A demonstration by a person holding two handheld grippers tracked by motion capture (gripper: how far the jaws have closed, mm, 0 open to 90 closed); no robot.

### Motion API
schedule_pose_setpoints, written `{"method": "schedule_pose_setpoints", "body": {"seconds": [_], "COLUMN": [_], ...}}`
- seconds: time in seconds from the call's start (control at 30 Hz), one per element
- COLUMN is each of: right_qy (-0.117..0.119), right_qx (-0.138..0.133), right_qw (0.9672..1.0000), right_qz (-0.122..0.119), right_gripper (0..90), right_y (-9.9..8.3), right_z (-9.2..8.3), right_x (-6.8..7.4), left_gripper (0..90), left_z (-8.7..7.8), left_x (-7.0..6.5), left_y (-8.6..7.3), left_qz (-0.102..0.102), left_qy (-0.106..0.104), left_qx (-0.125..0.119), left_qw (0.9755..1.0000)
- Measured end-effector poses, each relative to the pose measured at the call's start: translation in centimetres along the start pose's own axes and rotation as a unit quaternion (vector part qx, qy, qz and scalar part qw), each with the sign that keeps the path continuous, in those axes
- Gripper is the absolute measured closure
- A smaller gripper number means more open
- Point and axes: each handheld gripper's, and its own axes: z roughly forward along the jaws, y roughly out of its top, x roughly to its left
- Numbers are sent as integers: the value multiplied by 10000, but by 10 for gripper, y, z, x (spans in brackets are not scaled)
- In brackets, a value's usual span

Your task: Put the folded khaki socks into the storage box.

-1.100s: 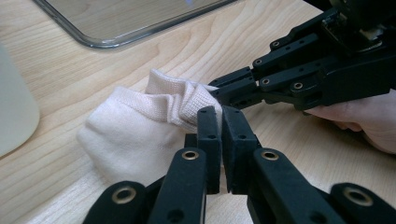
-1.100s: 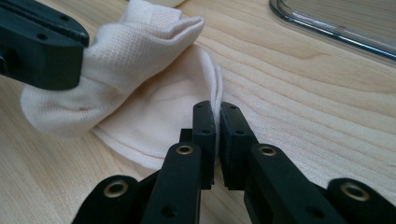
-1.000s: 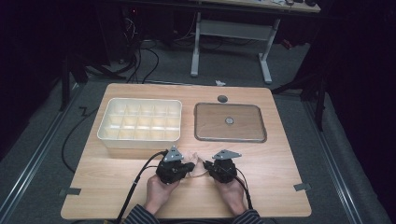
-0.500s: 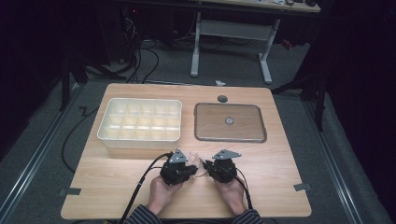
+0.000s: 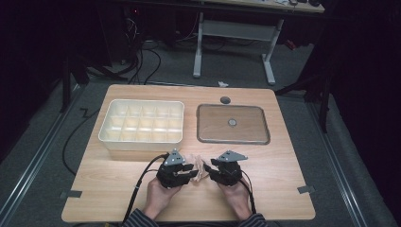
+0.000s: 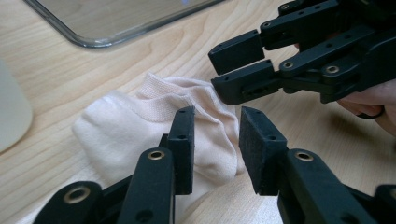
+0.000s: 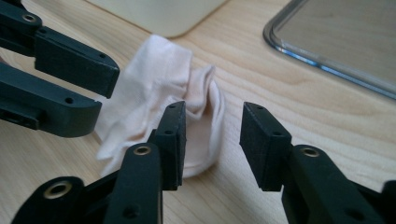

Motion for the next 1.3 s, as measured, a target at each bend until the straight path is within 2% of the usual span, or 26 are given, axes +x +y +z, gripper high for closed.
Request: {"method": "schedule_pose_setpoints", "body": {"seconds": [0.13, 0.33, 0.43, 0.5, 0.53, 0.6, 0.67, 0.7, 0.73, 0.9, 1.1, 1.13, 1.3], "right_qy": [2, -8, -21, -47, -61, -86, -128, -162, -200, -299, -333, -328, -295], "right_qx": [-112, -122, -113, -77, -58, -18, 41, 77, 118, 217, 296, 305, 238], "right_qw": [9999, 9997, 9996, 9995, 9994, 9993, 9992, 9991, 9990, 9989, 9988, 9989, 9991], "right_qz": [-64, -214, -269, -313, -346, -363, -389, -397, -378, -298, -191, -156, -164], "right_gripper": [568, 520, 500, 491, 489, 488, 489, 491, 494, 514, 529, 530, 536], "right_y": [5, 10, 12, 13, 13, 14, 13, 12, 11, 4, -4, -5, -8], "right_z": [-4, -2, 1, 4, 6, 9, 13, 14, 15, 17, 22, 22, 24], "right_x": [6, 15, 20, 23, 24, 26, 25, 25, 23, 15, 6, 6, 3], "left_gripper": [643, 547, 505, 483, 475, 461, 455, 453, 451, 445, 440, 439, 444], "left_z": [-4, -6, -4, 0, 2, 9, 11, 10, 10, 13, 14, 13, 13], "left_x": [6, 15, 18, 17, 18, 16, 19, 23, 24, 24, 24, 25, 24], "left_y": [-1, -5, -8, -10, -11, -13, -15, -16, -17, -19, -21, -20, -22], "left_qz": [-101, -270, -571, -852, -908, -1202, -1023, -747, -682, -531, -455, -300, -206], "left_qy": [216, 610, 745, 760, 773, 776, 869, 925, 942, 1056, 1110, 1132, 1154], "left_qx": [29, 63, 45, -26, -30, -141, -13, 194, 268, 401, 469, 568, 546], "left_qw": [9997, 9978, 9956, 9935, 9929, 9896, 9910, 9927, 9929, 9922, 9917, 9915, 9916]}}
